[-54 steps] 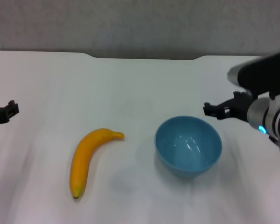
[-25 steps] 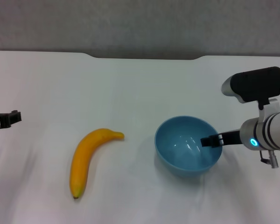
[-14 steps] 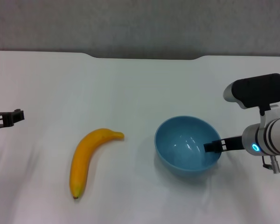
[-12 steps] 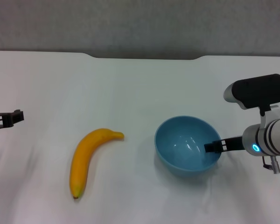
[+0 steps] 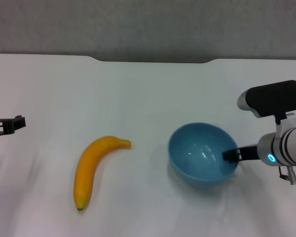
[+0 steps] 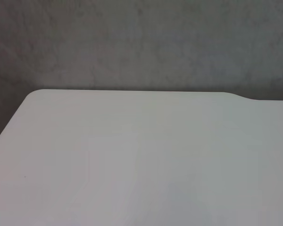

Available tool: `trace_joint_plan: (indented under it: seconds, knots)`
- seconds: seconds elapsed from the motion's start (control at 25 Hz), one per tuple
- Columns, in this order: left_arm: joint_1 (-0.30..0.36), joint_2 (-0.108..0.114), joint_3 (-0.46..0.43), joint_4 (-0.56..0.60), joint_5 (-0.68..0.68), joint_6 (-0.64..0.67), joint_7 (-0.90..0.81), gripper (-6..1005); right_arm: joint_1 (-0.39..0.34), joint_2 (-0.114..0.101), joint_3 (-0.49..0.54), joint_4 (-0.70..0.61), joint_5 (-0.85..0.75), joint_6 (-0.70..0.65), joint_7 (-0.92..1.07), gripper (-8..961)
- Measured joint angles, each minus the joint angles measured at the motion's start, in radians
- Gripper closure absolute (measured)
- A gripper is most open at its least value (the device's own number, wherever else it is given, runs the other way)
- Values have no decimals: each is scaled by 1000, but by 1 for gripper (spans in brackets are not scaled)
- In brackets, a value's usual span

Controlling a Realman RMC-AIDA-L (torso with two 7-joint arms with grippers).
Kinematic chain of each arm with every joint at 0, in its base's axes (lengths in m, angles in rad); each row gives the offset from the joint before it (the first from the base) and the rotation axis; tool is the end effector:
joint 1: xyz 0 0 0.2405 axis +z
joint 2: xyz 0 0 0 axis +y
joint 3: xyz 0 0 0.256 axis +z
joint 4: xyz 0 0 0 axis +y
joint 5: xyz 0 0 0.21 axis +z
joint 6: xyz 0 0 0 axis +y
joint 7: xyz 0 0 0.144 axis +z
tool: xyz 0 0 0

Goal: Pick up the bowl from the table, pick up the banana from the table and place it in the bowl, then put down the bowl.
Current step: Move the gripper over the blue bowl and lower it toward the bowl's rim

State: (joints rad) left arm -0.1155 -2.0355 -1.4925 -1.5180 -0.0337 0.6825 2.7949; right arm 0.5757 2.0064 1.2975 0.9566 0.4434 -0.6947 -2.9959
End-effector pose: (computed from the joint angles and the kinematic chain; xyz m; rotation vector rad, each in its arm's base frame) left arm -0.2742 0.3492 0.0527 -1.5989 -1.1205 -0.0980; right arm 0.2466 0.3931 -0.0611 -2.0344 1.1762 -0.1715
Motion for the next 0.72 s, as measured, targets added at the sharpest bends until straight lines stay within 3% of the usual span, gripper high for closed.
trace_joint_plan:
  seconds: [0.08,0.2,0.4,0.64,0.72]
  knots:
    - [0,0,0,-3,0,-1,0,99,13,1,3,-33,9,10,9,282]
    - [-1,-1,0,-4,0,-1,0,99,17,0,7,-54,35,33,19,508]
    - [3,-1,0,-5,0,-1,0,99,18,-1,3,-62,56,53,18,528]
    - [-1,-2,0,-6,0,-3,1,99,20,-1,-8,-59,51,64,14,737]
    - [-1,-2,0,-6,0,-8,2,99,20,-1,-11,-58,50,67,13,752]
